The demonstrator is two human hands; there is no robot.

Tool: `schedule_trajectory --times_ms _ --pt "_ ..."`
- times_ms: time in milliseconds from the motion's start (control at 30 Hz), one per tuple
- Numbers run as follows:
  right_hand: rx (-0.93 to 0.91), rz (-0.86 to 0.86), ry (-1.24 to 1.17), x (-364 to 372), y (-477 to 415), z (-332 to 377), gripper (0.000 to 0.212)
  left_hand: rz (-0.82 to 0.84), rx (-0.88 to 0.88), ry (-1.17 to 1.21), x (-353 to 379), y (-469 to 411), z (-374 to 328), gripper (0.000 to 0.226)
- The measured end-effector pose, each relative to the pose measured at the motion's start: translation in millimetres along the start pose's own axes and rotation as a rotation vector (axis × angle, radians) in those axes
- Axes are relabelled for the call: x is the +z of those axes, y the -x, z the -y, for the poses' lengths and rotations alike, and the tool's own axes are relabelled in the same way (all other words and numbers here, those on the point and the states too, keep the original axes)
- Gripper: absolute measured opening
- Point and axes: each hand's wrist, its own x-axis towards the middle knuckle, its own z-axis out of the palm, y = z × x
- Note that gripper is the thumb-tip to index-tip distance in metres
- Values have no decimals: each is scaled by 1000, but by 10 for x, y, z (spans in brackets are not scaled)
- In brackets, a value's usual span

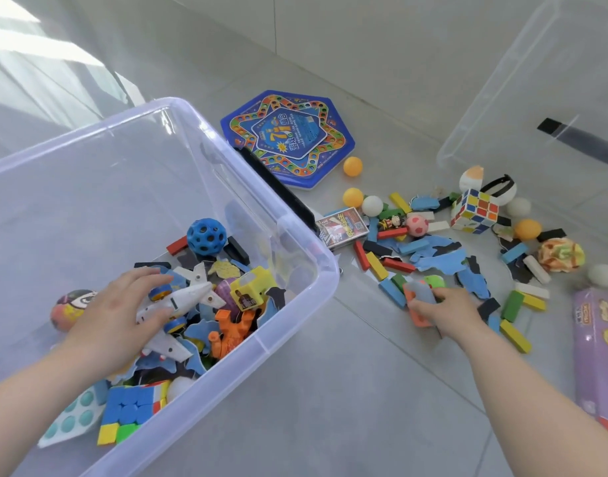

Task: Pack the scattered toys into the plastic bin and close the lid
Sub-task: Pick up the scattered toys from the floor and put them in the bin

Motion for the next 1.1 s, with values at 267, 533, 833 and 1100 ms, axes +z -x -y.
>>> schedule_trajectory --times_ms 267,533,833,1100 --pt "-251 -92 -332 -220 686 588 14 -28 -19 43 -247 121 44 28" --pt "-961 235 -353 -182 1801 2056 11 -264 28 9 -929 411 217 33" --pt "-854 623 635 1281 1730 2684 16 -580 -21 -413 -1344 228 1022 42" --pt "-558 698 779 1678 1273 2641 95 -620 2 -299 -1401 -129 1126 36"
